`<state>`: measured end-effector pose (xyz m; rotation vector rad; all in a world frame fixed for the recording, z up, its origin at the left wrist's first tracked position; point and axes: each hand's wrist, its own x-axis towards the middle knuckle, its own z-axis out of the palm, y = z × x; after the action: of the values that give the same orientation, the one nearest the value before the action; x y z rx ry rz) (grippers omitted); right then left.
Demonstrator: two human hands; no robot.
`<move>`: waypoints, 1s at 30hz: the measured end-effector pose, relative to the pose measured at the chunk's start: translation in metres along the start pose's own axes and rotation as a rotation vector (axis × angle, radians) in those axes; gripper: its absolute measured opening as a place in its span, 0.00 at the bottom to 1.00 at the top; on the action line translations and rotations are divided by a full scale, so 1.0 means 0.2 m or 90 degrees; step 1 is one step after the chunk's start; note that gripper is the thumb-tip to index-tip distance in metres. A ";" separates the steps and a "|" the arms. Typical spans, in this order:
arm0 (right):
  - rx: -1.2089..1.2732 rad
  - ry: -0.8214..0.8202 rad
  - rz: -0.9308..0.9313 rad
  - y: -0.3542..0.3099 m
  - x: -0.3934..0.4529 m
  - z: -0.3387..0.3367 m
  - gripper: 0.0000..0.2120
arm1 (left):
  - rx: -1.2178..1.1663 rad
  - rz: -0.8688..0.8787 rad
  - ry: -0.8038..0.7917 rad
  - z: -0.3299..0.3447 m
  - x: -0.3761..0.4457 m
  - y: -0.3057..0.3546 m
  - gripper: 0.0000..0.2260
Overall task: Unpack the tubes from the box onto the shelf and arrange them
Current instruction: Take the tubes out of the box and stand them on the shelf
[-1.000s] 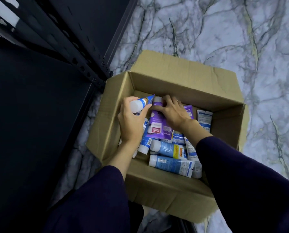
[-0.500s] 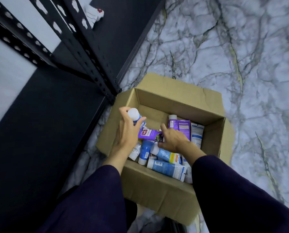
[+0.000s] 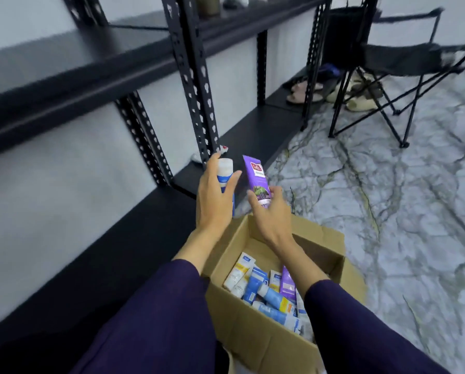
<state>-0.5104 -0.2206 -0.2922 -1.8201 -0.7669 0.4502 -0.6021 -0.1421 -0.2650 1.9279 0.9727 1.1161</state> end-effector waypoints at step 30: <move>0.297 -0.443 -0.414 -1.98 -0.47 1.15 0.15 | 0.038 -0.225 0.382 -2.29 0.29 0.53 0.09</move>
<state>-0.8369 -0.0358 -0.0138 -0.8836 -1.5129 0.7551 -0.9676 -0.0527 0.0238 1.3942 1.6061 1.4887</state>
